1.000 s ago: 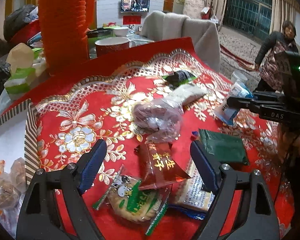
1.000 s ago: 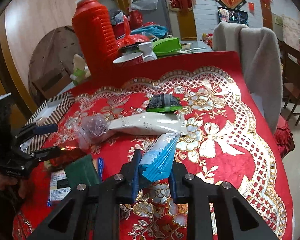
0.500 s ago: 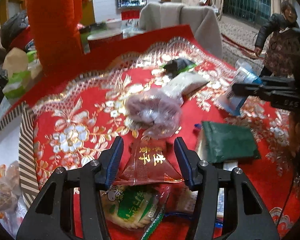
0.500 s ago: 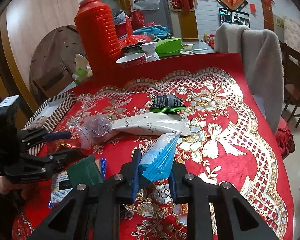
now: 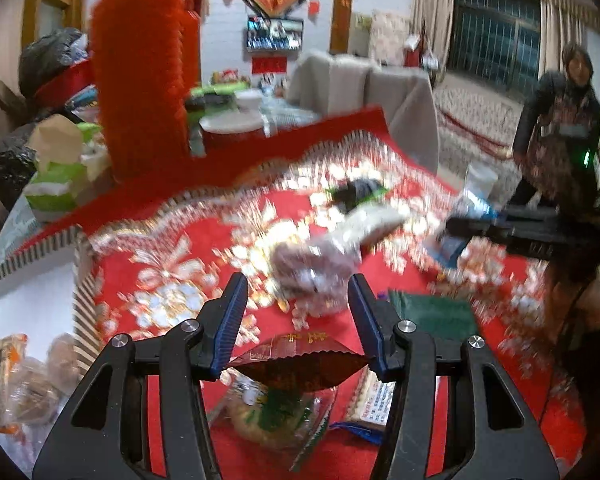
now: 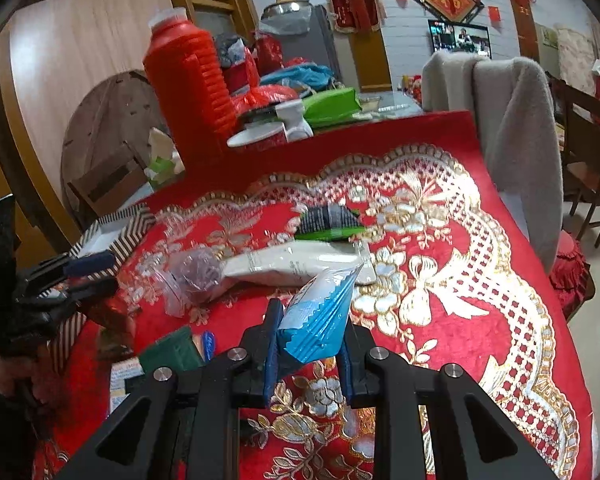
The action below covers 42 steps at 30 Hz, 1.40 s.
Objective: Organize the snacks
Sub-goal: 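Grasp the red packet with the left gripper, carry both packets into the tray and release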
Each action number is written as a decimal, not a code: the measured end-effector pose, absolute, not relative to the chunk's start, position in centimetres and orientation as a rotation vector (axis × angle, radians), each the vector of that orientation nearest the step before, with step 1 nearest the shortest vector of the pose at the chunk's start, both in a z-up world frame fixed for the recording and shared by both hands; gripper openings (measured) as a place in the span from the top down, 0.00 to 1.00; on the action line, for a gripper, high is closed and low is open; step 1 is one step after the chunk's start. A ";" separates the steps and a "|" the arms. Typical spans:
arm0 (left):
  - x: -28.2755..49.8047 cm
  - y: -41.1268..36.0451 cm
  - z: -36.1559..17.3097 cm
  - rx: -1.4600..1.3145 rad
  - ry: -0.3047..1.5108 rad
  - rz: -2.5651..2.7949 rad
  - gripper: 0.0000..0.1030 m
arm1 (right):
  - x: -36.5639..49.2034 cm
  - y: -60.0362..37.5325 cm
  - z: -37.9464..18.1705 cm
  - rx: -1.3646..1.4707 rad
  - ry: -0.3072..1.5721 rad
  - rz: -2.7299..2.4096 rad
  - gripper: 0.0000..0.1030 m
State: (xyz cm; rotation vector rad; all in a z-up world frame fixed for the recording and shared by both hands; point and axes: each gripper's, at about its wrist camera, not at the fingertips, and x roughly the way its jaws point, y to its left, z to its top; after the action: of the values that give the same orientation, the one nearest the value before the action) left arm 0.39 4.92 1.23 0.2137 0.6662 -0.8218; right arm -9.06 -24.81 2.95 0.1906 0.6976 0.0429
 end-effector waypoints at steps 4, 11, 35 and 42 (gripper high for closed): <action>1.5 8.3 3.6 0.123 0.627 -0.786 0.50 | -9.4 -23.9 4.4 0.200 0.627 0.078 0.78; 4.0 16.7 4.5 0.061 0.605 -0.654 0.50 | -8.0 -18.5 7.0 0.241 0.582 0.179 0.78; 7.9 28.0 3.1 -0.059 0.612 -0.418 0.50 | -2.1 8.3 1.7 0.186 0.755 0.613 0.78; 8.2 27.8 2.6 -0.050 0.625 -0.399 0.50 | -2.5 8.8 1.2 0.193 0.765 0.660 0.77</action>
State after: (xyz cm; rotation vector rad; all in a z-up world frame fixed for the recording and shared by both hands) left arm 8.17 27.83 2.61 -0.0501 0.6253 -0.3994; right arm -2.45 8.80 1.16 0.1930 0.7648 0.6600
